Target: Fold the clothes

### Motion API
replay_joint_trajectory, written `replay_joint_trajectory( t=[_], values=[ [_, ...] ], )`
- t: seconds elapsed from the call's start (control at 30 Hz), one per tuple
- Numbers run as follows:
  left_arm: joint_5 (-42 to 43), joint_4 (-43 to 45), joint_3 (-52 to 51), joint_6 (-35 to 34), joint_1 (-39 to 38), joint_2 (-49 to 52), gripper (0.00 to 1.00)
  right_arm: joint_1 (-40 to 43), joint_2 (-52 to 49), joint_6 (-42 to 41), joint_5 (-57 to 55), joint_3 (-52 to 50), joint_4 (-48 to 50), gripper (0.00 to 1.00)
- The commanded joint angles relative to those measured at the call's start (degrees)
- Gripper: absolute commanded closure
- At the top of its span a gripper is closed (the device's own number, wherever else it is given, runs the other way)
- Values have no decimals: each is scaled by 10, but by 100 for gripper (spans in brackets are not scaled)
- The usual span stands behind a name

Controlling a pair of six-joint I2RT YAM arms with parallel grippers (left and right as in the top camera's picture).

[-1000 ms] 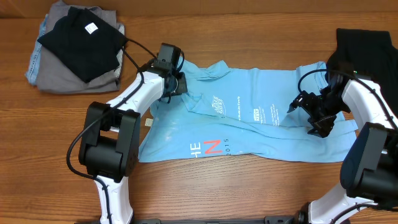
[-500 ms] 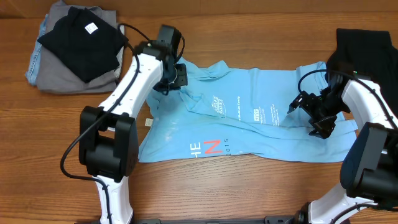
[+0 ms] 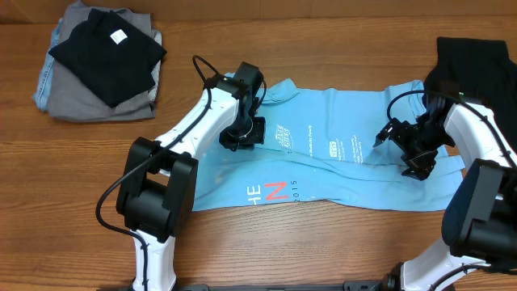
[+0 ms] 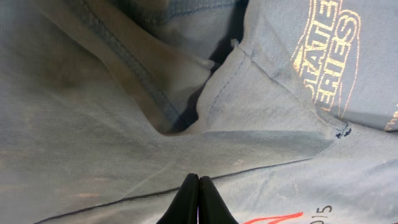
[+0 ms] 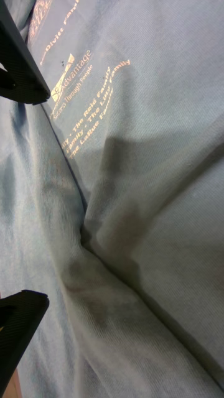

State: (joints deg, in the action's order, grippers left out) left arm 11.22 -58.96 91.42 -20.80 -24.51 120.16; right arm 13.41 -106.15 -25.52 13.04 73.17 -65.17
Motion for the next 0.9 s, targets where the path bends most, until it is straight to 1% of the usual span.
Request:
replay_joint_trajectory(
  t=[0.0, 0.63, 0.87],
  values=[
    [7, 3, -8, -5, 1, 5, 96, -3, 7, -2, -5, -2, -1, 0],
    [7, 50, -23, -16, 1, 5, 96, -3, 7, -2, -5, -2, -8, 0],
    [7, 44, -23, -24, 1, 5, 96, -3, 7, -2, -5, -2, -9, 0]
  ],
)
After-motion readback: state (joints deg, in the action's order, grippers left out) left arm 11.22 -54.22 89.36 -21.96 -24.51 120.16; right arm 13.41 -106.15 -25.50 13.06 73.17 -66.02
